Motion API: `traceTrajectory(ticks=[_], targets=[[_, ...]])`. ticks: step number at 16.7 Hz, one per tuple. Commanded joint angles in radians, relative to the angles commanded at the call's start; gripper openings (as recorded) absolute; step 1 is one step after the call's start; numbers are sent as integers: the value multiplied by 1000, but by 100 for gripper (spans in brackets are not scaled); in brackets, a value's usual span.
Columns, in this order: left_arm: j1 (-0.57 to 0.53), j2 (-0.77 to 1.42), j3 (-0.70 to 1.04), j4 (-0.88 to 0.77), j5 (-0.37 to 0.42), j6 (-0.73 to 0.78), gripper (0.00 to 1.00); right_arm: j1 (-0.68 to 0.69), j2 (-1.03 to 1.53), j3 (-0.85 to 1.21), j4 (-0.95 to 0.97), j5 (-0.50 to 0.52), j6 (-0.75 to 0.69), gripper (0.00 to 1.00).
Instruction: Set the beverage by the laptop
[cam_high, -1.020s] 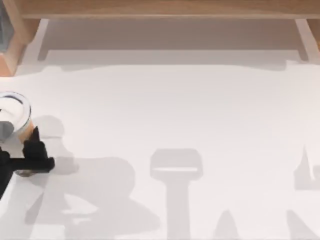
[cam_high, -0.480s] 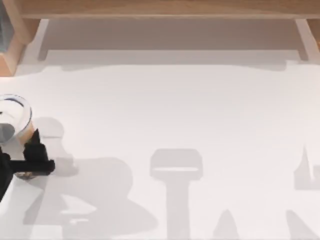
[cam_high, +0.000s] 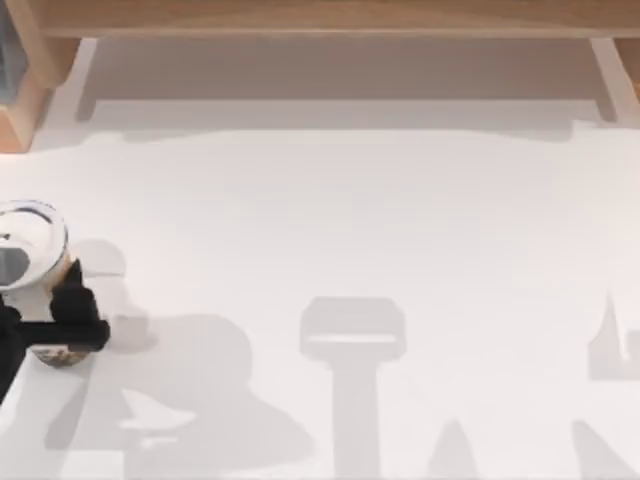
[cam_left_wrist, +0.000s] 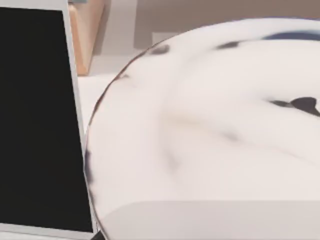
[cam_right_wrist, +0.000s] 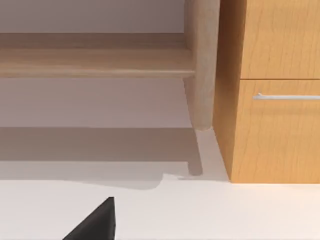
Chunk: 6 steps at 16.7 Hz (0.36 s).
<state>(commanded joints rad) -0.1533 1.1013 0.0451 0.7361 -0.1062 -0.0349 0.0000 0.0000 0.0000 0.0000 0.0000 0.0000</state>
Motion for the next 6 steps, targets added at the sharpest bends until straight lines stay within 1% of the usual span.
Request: traceTrajectory(ticks=[1,6], targets=[[0,0,0,0,0,0,100,0,0,0,0,0,0,100],[0,0,0,0,0,0,100,0,0,0,0,0,0,100]])
